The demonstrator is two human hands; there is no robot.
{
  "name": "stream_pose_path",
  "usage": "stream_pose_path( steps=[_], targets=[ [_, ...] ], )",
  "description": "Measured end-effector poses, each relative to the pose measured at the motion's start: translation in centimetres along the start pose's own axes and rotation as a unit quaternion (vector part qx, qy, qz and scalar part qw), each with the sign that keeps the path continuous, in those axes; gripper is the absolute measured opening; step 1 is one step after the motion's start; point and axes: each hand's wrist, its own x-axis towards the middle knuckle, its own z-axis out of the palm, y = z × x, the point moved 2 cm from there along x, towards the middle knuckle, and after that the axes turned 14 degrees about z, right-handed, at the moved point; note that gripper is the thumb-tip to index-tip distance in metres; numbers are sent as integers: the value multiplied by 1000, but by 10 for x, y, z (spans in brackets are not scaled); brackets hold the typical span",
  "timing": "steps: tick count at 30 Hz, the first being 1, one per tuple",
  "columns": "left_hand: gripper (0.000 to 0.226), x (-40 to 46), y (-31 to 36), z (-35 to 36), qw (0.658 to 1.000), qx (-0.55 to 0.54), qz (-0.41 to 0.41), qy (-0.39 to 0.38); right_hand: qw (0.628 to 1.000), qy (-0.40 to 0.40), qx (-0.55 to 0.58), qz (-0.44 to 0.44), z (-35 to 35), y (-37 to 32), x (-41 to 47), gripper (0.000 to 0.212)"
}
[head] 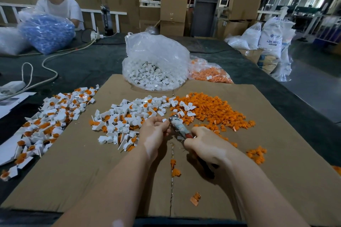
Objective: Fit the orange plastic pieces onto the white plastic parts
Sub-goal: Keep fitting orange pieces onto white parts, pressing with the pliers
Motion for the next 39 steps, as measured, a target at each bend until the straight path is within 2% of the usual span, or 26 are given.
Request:
stream_pose_path(
  steps=[3,8,12,17,22,27,30,34,39],
  targets=[
    [19,0,0,0,1000,5,1,0,1000,-13,-14,-1,-1,-3,-1,16],
    [21,0,0,-1,1000,3,-3,-3,999,21,-43,-19,2,-4,1,18],
    [15,1,0,0,1000,-6,-7,-2,998,42,-41,-24,5,-3,5,8],
    [16,0,1,-1,1000,-17,-13,-5,997,65,-24,-24,10,0,7,7],
    [16,0,0,-2,1000,-8,-10,-1,996,86,-14,-26,12,3,11,11],
    [7,1,-5,-4,1000,-15,4,19,990,129,48,-27,10,12,13,29],
    [2,0,-9,-4,999,34,41,12,975,217,38,-11,5,20,18,38],
    [15,-1,-14,-3,972,199,126,-8,940,333,-68,27,-4,37,28,51],
    [17,0,-17,-4,959,247,137,-20,916,362,-165,53,-10,50,38,62]
  ],
)
